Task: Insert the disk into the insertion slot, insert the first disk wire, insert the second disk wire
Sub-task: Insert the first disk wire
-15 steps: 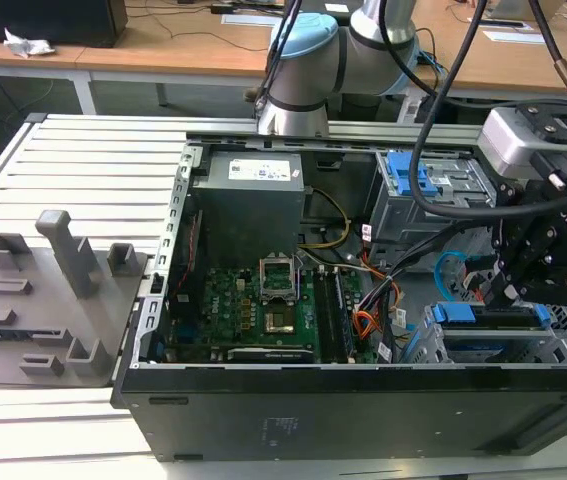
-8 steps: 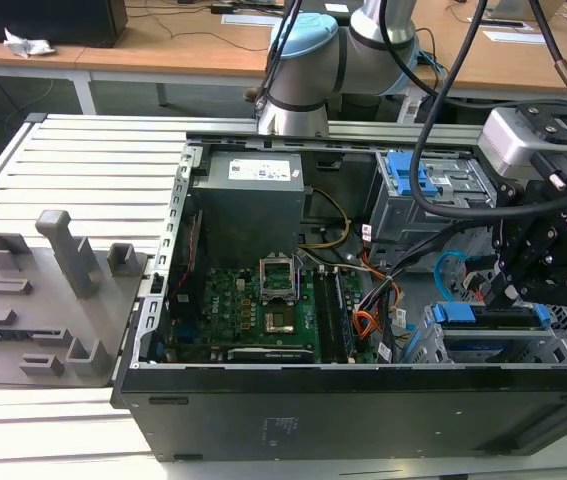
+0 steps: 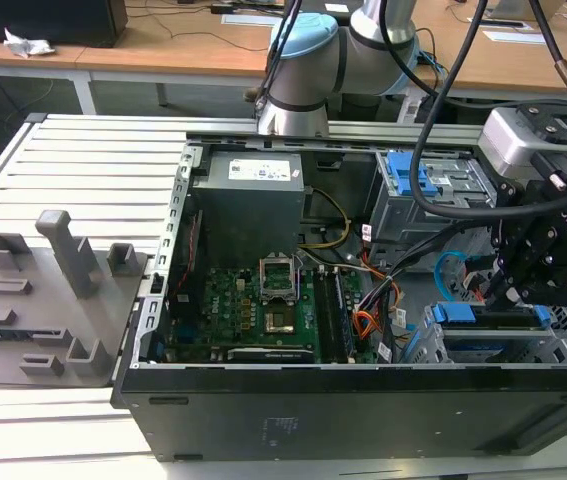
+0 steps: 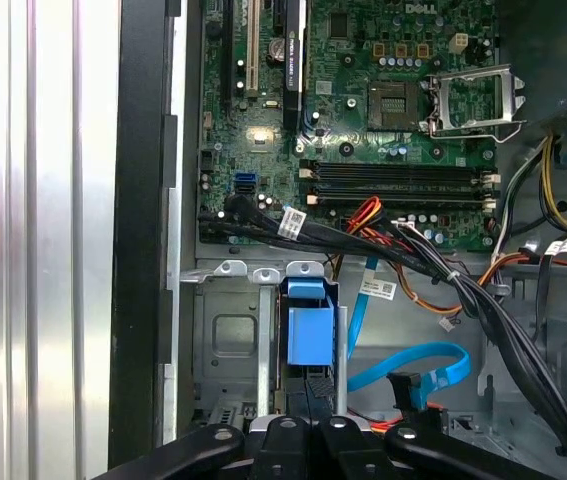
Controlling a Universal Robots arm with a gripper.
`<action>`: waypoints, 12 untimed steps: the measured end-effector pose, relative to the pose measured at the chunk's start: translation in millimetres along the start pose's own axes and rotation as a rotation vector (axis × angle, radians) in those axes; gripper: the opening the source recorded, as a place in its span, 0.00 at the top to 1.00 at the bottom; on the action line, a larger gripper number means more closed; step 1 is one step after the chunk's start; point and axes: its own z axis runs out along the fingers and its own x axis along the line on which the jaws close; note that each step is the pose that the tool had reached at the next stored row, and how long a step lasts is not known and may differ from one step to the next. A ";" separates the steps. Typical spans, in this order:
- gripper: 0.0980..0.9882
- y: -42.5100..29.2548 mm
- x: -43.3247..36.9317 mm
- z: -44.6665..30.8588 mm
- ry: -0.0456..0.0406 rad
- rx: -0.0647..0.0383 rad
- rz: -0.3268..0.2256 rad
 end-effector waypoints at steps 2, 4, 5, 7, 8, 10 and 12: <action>0.77 0.0 0.0 0.0 0.0000 0.000 0.000; 0.77 -0.1 0.0 0.0 0.0000 0.000 0.000; 0.77 -0.8 0.0 0.0 0.0001 0.000 0.000; 0.77 -2.9 0.0 -0.1 0.0000 0.000 0.000; 0.77 -7.6 -0.2 -0.3 0.0000 0.000 0.000; 0.77 -14.7 -0.4 -0.6 0.0000 0.000 0.000; 0.77 -17.8 -0.6 -0.8 0.0001 0.000 0.000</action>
